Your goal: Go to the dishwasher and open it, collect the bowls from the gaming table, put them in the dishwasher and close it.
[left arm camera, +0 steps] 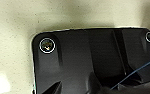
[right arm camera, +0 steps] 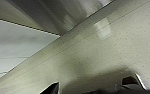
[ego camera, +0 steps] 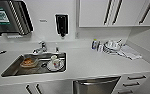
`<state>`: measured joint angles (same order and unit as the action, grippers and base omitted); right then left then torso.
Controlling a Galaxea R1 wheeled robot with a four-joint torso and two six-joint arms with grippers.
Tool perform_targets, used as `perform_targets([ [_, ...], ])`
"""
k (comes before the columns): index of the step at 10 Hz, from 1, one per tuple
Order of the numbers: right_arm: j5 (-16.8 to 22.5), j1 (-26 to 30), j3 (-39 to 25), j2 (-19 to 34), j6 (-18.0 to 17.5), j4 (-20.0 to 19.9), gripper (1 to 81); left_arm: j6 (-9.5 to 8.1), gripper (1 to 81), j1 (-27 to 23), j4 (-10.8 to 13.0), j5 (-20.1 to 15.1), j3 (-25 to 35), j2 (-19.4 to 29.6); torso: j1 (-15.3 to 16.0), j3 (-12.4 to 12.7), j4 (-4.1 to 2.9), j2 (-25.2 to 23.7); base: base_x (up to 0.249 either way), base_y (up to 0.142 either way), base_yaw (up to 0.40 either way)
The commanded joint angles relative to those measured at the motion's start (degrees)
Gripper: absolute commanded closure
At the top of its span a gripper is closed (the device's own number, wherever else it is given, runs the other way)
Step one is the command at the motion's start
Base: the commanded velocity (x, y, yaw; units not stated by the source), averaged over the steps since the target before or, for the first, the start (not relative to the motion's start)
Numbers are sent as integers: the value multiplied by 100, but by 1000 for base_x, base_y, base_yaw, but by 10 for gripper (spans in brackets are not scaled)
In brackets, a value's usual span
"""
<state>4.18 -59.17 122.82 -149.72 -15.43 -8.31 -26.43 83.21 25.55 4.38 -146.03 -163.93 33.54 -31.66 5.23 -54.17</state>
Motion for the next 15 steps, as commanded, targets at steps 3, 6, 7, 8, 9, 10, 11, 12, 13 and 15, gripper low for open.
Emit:
perform_targets([
  [3,-1446,-1355,1022,-306,383,1744,10,50,10,-134,38,-253,22,44,0,2,0,0,0,0,0],
  [6,-958,-1760,1358,-525,374,1983,10,50,10,24,46,448,13,70,0,2,0,0,0,0,0],
  [7,-673,-1831,1410,-614,374,1939,10,50,10,33,-6,485,13,61,0,2,0,-2,0,0,0],
  [8,-629,-1945,1497,-701,366,1904,10,33,10,33,-24,476,-13,44,0,4,0,-2,0,0,0],
  [9,-637,-2059,1637,-823,340,1904,10,24,10,33,-24,441,-74,9,0,4,0,-2,0,0,0],
  [10,-638,-2147,1771,-939,313,1904,10,24,10,33,-24,432,-128,-18,0,4,0,-2,0,0,0],
  [11,-638,-2192,1919,-1070,295,1895,10,41,10,33,-24,424,-189,-44,0,6,0,-5,0,0,0],
  [12,-638,-2253,2033,-1175,295,1895,10,33,10,33,-24,424,-285,-79,0,6,0,-5,0,0,0],
  [13,-638,-2297,2096,-1247,295,1895,10,15,10,33,-33,424,-356,-114,0,6,0,-5,0,0,0],
  [15,-638,-2332,2148,-1334,295,1921,10,6,10,33,-32,415,-461,-193,0,9,0,-5,0,0,0],
])
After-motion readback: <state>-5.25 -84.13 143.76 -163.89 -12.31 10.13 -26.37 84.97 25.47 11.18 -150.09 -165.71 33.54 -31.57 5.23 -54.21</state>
